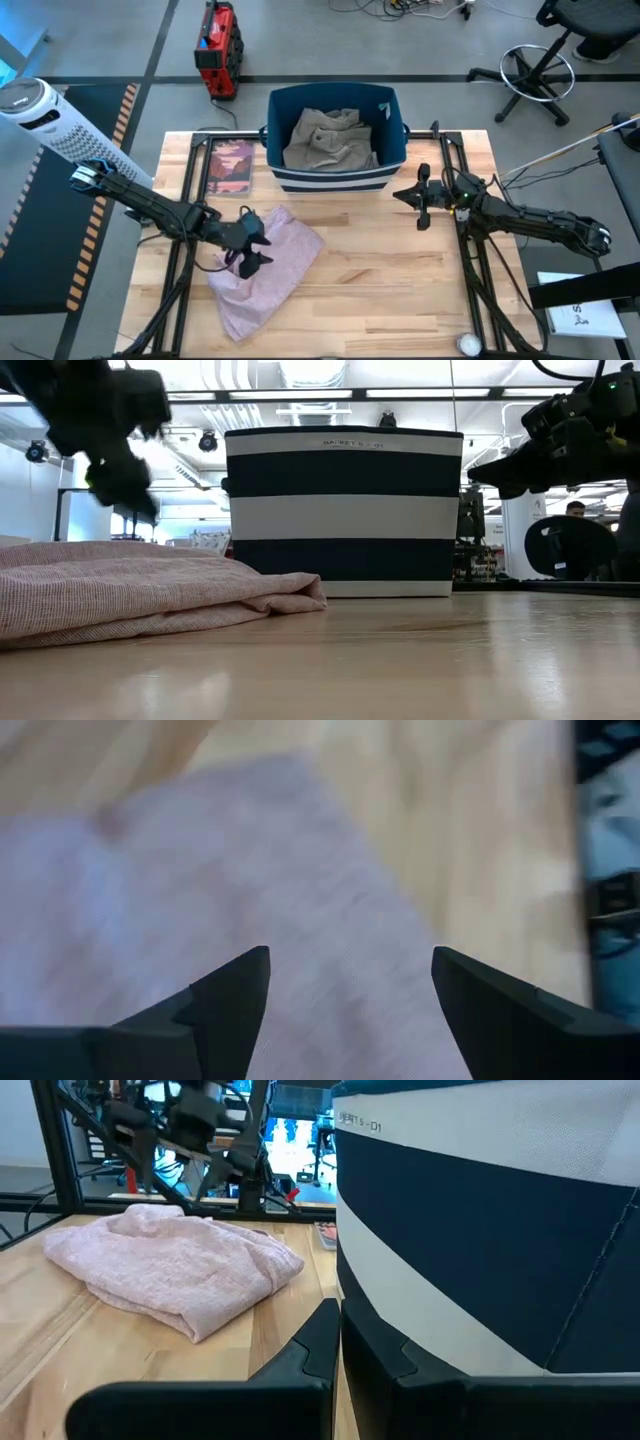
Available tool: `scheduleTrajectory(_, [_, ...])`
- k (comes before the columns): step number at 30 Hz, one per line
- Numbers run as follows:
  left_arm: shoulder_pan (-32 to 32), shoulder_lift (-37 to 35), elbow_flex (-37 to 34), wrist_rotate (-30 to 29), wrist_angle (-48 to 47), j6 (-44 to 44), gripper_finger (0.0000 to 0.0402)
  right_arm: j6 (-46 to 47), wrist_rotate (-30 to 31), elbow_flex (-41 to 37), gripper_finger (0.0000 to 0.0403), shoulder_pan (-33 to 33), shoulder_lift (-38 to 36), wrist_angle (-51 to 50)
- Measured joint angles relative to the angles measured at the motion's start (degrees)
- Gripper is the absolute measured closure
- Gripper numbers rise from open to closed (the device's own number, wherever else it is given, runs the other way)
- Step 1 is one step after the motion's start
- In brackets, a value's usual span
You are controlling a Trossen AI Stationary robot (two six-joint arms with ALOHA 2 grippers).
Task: Sort clothes
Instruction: Put the pink long sleeve into the blue laundry bin
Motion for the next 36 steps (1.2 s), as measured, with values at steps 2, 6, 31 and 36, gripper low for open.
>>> scheduleTrajectory(2, [0.0,0.0,0.0,-1.1,-4.0,-3.6,0.0126,0.0,0.0,0.0,0.0403,0.0,0.0,0.0])
scheduleTrajectory(6, [0.0,0.0,0.0,-3.4,-8.9,-7.9,0.0106,0.2,0.0,0.0,0.0403,0.0,0.0,-0.2])
scheduleTrajectory(31, [0.1,23.8,1.4,-5.8,-4.8,-9.0,0.0105,0.4,0.0,0.0,0.0403,0.0,0.0,-1.3])
scheduleTrajectory(36, [0.0,24.1,1.9,-7.8,-4.9,-9.9,0.0188,0.4,0.0,0.0,0.0403,0.0,0.0,-1.3])
